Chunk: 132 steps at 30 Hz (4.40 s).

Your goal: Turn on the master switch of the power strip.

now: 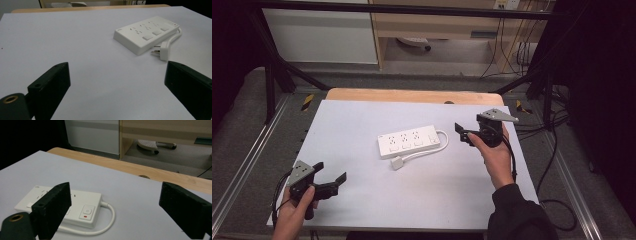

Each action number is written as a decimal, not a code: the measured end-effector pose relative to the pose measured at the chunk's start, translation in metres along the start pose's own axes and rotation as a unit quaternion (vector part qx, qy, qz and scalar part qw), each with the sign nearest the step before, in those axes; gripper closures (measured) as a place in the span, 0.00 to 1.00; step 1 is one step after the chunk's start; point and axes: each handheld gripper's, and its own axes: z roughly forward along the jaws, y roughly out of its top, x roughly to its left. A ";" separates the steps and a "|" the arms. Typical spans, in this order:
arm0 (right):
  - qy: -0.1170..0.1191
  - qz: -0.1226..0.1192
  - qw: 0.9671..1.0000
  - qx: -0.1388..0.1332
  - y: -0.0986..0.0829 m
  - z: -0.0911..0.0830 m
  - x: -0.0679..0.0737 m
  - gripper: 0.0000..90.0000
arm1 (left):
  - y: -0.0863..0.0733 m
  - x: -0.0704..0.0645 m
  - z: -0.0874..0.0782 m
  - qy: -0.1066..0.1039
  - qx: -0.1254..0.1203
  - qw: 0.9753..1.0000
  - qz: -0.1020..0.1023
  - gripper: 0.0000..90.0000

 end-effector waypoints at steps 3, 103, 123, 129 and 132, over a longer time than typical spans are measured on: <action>-0.004 -0.002 1.000 -0.004 0.003 0.003 0.001 0.18 | 0.000 0.000 0.000 0.000 -0.001 1.000 0.000 0.07; 0.017 -0.034 0.990 0.134 -0.032 0.112 0.041 1.00 | 0.001 0.001 -0.001 0.004 -0.003 1.000 0.003 0.07; 0.020 -0.036 0.989 0.139 -0.041 0.118 0.046 1.00 | 0.000 0.002 -0.002 0.004 -0.004 1.000 0.001 0.07; 0.020 -0.034 0.989 0.140 -0.044 0.119 0.047 1.00 | 0.000 0.002 -0.002 0.004 -0.004 1.000 0.000 0.07; 0.021 -0.032 0.989 0.140 -0.046 0.120 0.047 1.00 | 0.000 0.002 -0.002 0.004 -0.003 1.000 0.000 0.07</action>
